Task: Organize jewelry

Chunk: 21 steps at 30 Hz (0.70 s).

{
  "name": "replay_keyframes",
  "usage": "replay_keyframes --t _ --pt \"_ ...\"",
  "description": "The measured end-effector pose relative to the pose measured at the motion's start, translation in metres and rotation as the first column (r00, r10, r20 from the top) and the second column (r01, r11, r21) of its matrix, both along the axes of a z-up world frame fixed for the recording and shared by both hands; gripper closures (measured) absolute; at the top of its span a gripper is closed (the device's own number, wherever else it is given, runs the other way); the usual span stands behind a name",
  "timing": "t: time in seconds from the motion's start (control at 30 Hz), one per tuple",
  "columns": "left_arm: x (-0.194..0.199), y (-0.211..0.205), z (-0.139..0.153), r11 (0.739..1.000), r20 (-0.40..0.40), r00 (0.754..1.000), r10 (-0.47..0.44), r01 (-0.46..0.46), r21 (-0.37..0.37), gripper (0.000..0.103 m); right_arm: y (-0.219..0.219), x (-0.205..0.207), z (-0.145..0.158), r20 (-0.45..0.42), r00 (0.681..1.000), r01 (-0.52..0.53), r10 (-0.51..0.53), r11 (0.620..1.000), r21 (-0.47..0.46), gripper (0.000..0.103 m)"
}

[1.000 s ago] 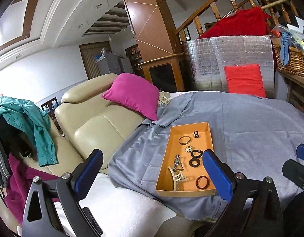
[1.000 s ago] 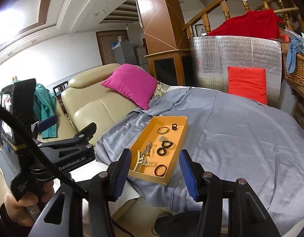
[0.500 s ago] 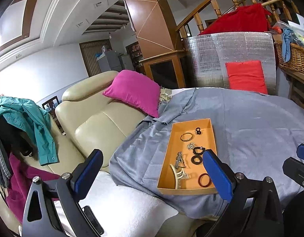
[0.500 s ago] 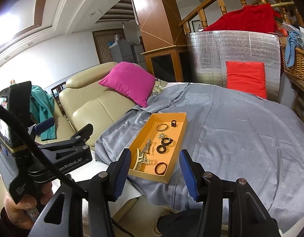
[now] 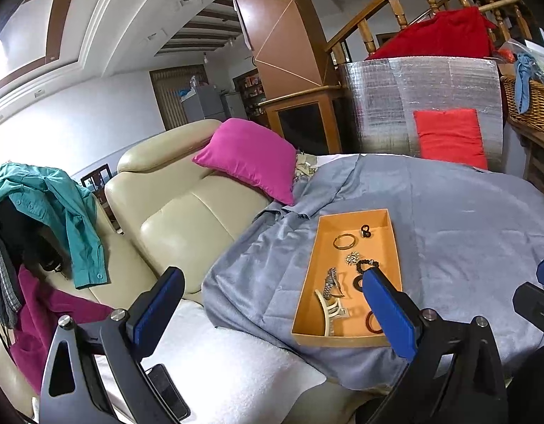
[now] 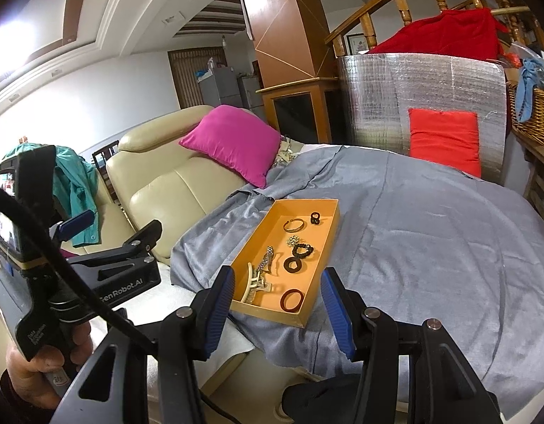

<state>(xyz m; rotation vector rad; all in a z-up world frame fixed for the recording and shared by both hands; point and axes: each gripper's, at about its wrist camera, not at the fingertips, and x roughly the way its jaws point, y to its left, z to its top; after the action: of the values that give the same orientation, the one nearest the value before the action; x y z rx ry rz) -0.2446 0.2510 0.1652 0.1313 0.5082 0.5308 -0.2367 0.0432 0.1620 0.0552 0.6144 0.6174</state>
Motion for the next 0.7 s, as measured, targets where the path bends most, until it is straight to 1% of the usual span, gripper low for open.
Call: replay_keyframes --t 0.7 --pt "-0.0001 0.0057 -0.0048 1.000 -0.010 1.000 0.005 -0.005 -0.003 0.002 0.0043 0.0040 -0.0031 -0.009 1.000 0.004 -0.004 1.000 0.006 0.048"
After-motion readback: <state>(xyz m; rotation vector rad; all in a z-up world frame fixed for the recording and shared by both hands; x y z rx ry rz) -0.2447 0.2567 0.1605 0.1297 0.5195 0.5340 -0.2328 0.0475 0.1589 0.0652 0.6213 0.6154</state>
